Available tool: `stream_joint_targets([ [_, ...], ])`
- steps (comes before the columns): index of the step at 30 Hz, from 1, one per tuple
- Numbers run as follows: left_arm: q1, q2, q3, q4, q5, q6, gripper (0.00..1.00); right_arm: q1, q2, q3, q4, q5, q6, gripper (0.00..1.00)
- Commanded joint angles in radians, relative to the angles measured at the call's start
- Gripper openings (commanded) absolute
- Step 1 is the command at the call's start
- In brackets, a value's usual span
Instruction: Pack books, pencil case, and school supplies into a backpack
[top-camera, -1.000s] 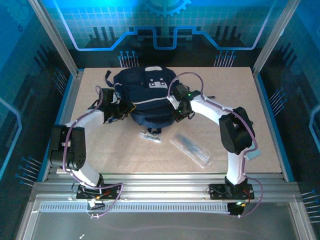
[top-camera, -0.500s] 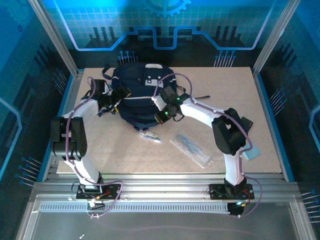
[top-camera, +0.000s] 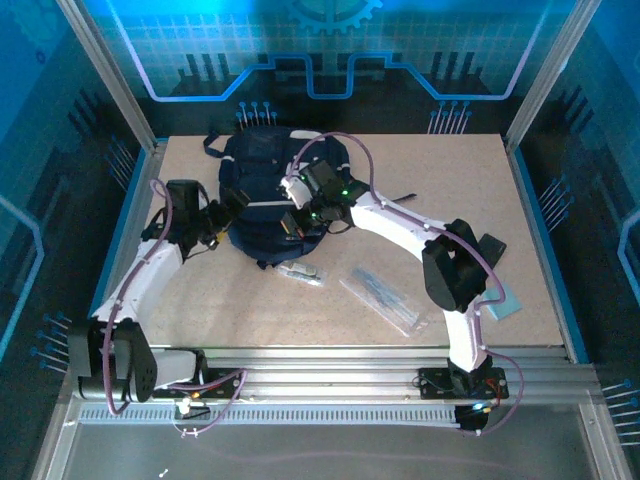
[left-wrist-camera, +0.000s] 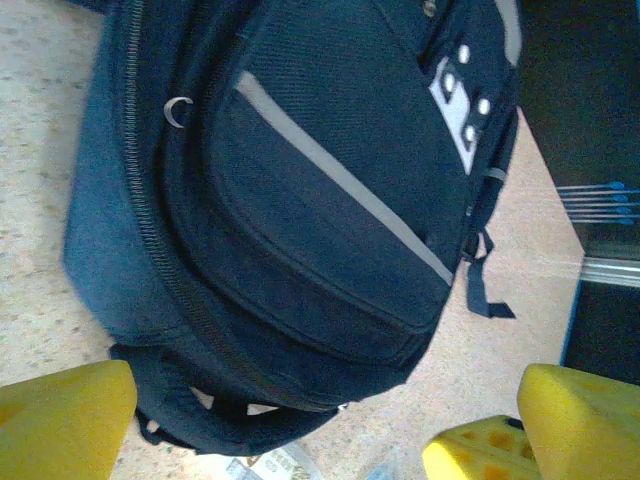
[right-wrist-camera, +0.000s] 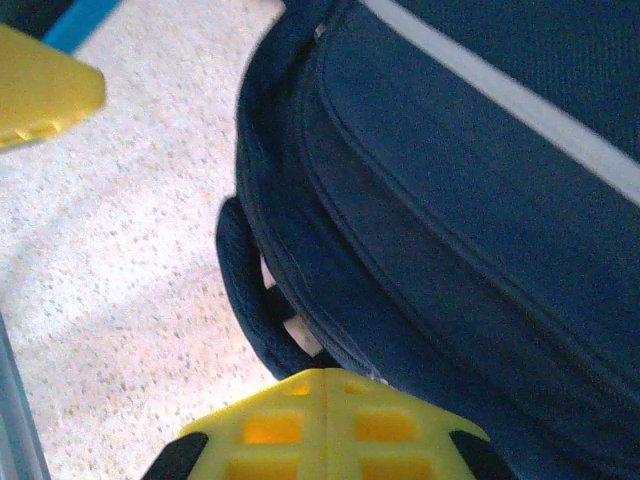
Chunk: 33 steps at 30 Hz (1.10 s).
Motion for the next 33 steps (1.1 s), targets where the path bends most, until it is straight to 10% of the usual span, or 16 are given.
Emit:
stream_joint_targets([
  [1, -0.04, -0.025, -0.052, -0.039, -0.039, -0.081, 0.99, 0.013, 0.017, 0.018, 0.025, -0.031, 0.021, 0.0],
  [11, -0.315, 0.015, -0.291, 0.329, -0.23, -0.537, 0.99, -0.007, -0.01, -0.035, -0.074, 0.084, 0.042, 0.0],
  [19, -0.324, 0.17, -0.26, 0.433, -0.288, -0.558, 0.97, -0.043, -0.04, -0.207, 0.076, -0.055, 0.112, 0.43],
  [33, -0.306, 0.182, -0.305, 0.475, -0.326, -0.528, 0.46, -0.09, 0.074, -0.222, 0.292, -0.138, 0.206, 0.61],
])
